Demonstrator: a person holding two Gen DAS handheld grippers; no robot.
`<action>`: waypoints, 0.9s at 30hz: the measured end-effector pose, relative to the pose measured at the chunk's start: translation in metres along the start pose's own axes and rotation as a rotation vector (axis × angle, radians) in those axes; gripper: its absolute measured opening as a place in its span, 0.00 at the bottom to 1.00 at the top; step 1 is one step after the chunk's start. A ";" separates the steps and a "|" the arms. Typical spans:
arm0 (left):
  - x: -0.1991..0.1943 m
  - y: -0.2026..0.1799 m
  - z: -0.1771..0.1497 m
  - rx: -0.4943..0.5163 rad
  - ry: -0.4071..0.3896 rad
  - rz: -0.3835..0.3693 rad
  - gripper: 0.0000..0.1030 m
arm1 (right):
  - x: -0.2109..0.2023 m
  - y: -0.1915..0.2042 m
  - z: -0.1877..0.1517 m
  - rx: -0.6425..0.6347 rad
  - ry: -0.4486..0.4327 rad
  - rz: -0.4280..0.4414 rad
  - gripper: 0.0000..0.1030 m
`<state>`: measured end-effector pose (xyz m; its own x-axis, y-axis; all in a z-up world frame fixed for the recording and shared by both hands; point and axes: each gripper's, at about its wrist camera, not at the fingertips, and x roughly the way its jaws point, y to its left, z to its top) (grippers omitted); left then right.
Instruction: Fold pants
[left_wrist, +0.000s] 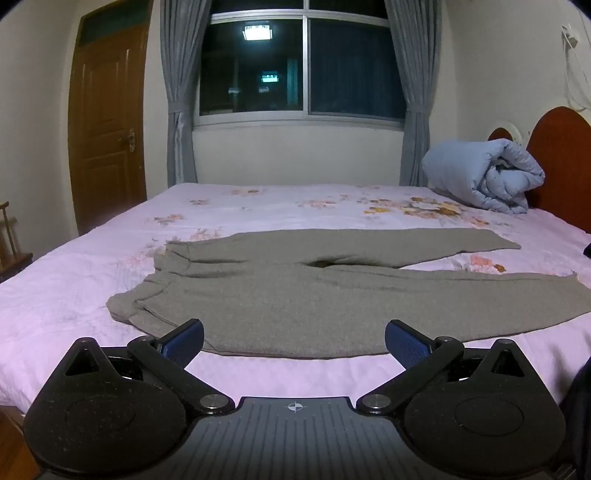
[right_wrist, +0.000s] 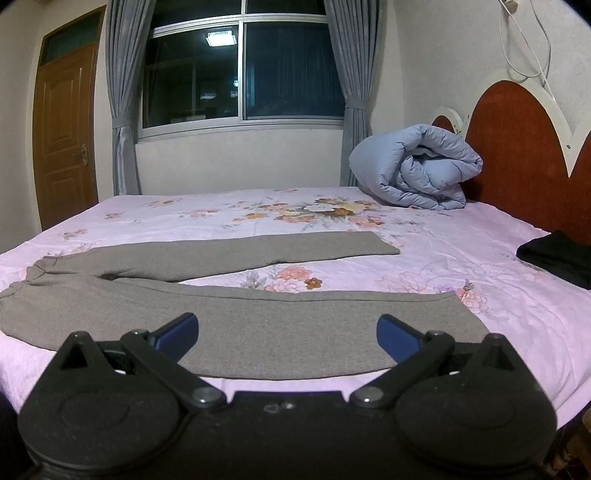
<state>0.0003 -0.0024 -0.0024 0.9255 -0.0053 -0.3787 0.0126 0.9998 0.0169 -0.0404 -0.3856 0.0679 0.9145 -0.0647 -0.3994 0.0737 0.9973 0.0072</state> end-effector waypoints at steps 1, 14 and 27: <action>0.000 0.000 0.000 0.001 0.000 0.001 1.00 | 0.000 0.000 0.000 0.000 0.000 0.000 0.94; -0.002 0.003 -0.001 0.003 0.001 0.000 1.00 | -0.001 0.000 0.000 -0.001 -0.002 0.000 0.94; -0.001 0.005 -0.001 0.005 0.007 0.000 1.00 | -0.001 0.000 0.000 -0.002 -0.001 -0.001 0.94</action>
<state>-0.0008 0.0023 -0.0026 0.9230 -0.0049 -0.3848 0.0144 0.9997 0.0219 -0.0410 -0.3856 0.0680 0.9149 -0.0653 -0.3983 0.0736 0.9973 0.0056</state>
